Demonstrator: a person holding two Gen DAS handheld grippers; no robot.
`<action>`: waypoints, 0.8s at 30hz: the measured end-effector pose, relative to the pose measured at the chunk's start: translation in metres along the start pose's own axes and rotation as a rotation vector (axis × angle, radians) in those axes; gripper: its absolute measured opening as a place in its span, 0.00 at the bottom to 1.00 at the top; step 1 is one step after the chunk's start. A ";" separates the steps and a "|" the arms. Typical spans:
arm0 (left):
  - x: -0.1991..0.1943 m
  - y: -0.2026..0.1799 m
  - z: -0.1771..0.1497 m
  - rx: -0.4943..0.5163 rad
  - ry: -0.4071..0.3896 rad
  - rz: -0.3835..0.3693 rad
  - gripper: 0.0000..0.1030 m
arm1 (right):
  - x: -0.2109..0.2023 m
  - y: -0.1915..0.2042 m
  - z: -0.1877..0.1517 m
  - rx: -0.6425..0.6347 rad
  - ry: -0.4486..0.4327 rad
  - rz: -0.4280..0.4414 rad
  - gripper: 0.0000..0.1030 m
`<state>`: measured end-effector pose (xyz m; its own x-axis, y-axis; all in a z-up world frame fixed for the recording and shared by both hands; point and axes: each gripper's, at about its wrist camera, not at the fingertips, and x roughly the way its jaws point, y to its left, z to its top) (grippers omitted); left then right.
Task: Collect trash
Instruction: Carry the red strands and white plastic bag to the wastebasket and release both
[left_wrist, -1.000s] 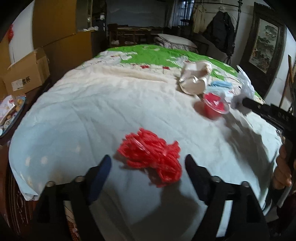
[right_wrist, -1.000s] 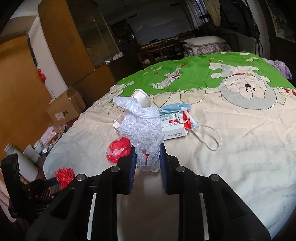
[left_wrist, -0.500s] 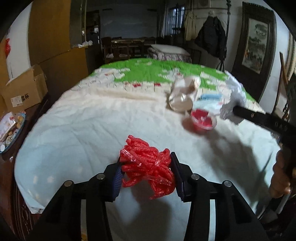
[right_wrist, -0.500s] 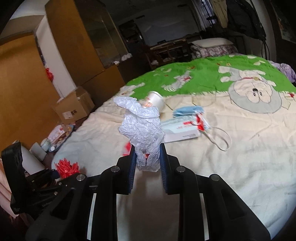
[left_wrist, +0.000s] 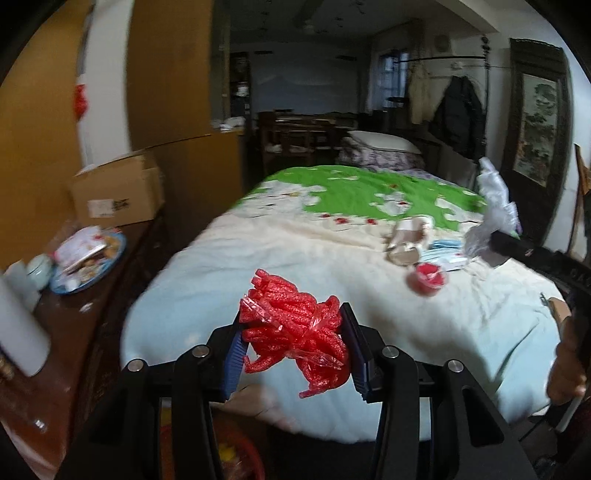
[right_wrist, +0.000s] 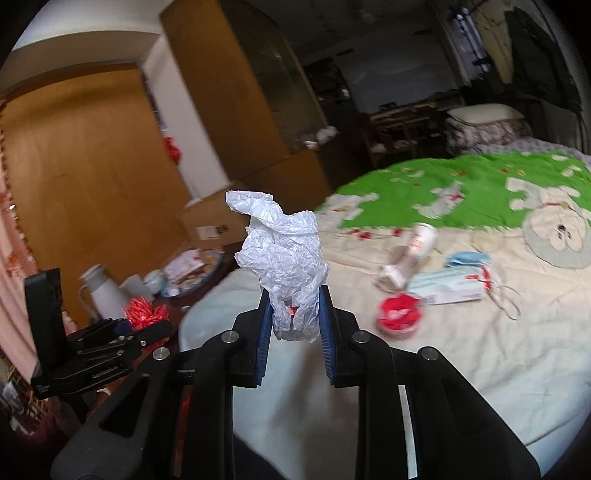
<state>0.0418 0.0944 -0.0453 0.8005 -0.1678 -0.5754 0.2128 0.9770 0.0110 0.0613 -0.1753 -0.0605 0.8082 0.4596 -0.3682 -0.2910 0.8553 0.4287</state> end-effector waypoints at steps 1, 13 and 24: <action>-0.008 0.011 -0.006 -0.017 0.007 0.026 0.46 | -0.003 0.010 -0.001 -0.017 0.000 0.018 0.25; -0.009 0.135 -0.099 -0.274 0.252 0.166 0.65 | 0.013 0.073 -0.030 -0.083 0.112 0.086 0.25; -0.004 0.182 -0.123 -0.372 0.249 0.203 0.94 | 0.069 0.132 -0.064 -0.174 0.307 0.118 0.25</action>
<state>0.0078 0.2887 -0.1416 0.6374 0.0231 -0.7702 -0.1850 0.9749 -0.1238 0.0460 -0.0152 -0.0818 0.5807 0.5853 -0.5660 -0.4771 0.8079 0.3459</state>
